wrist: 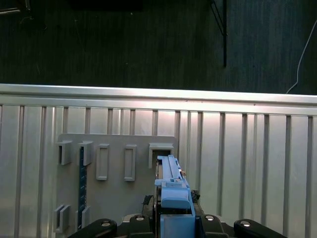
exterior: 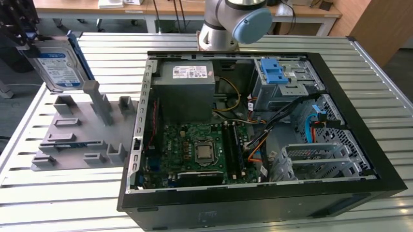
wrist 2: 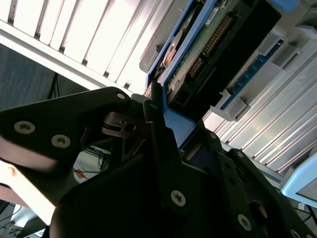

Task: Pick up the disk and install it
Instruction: 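Pick up the disk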

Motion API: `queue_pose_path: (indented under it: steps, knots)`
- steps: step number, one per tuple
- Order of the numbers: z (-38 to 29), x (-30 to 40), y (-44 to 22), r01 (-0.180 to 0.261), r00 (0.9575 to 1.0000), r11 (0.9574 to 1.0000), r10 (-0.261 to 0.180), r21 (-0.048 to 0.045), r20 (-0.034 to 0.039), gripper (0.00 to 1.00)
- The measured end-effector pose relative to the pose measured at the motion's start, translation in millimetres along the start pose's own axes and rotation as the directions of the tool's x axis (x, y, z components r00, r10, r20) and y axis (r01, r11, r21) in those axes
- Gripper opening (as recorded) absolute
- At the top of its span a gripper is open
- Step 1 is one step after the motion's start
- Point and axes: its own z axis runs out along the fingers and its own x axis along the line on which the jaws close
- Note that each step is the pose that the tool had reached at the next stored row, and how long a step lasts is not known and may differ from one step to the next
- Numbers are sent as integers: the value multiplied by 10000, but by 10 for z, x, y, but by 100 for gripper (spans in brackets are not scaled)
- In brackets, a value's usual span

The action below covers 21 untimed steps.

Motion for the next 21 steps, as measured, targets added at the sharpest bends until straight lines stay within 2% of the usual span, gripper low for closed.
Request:
queue_pose_path:
  steps: [21]
  knots:
    - [-66, -1, 0, 0, 10000, 10000, 0, 1, 0, 36]
